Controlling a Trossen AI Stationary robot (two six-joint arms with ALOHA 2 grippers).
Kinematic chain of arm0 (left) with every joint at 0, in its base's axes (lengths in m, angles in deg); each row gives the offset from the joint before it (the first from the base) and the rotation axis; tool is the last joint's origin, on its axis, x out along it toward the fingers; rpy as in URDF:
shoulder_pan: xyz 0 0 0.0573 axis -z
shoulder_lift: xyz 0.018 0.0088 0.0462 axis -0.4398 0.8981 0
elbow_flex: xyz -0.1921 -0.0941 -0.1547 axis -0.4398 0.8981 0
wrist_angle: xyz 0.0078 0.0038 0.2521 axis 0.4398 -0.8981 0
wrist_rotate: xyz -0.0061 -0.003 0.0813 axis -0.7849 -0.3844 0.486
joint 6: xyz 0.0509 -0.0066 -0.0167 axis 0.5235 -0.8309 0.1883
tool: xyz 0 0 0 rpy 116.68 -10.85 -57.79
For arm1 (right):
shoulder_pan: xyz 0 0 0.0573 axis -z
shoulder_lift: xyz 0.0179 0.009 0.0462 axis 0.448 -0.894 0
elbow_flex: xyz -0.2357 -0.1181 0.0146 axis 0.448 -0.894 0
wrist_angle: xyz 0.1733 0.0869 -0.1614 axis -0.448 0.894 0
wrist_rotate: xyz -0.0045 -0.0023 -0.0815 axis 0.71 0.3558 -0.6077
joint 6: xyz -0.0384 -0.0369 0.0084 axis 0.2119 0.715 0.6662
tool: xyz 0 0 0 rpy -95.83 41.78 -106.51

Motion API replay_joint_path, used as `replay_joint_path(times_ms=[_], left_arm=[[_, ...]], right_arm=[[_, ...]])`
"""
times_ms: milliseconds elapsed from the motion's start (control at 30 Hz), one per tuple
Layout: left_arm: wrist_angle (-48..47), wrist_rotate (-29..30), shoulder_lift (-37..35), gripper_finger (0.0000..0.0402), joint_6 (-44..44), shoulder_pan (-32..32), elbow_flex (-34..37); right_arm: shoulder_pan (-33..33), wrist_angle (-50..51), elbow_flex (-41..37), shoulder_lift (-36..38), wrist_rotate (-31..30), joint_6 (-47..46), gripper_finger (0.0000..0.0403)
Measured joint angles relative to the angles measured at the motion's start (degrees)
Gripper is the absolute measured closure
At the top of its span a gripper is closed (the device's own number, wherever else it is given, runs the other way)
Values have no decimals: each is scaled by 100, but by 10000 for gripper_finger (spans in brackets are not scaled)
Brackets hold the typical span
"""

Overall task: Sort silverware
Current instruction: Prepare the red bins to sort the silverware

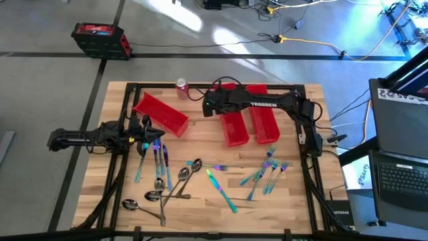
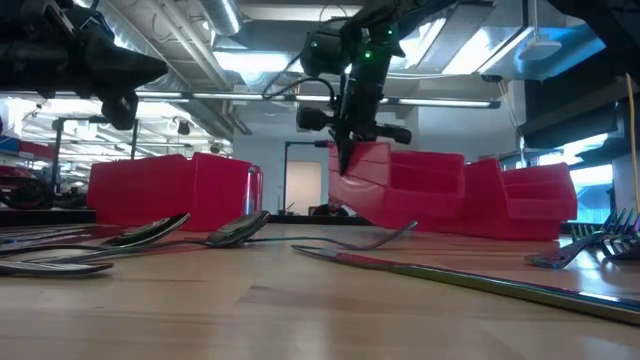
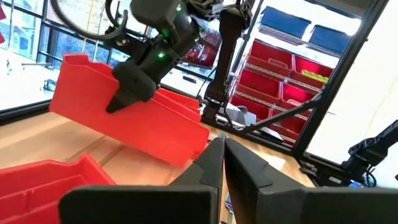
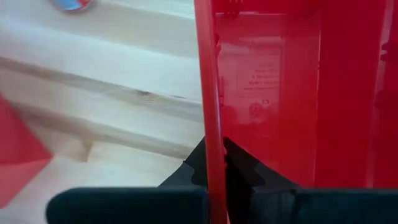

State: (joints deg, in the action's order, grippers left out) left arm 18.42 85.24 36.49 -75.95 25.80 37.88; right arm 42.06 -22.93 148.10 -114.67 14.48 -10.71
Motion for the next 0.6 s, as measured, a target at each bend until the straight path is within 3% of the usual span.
replay_joint_path(times_ms=[267, 600], left_arm=[[4, 0, 0, 402, 2, 0, 0], [-3, 0, 0, 402, -141, -2, 0]], right_arm=[[67, 469, -1, 1, 72, -484, 400], [24, 373, -2, 2, 284, -1053, 378]])
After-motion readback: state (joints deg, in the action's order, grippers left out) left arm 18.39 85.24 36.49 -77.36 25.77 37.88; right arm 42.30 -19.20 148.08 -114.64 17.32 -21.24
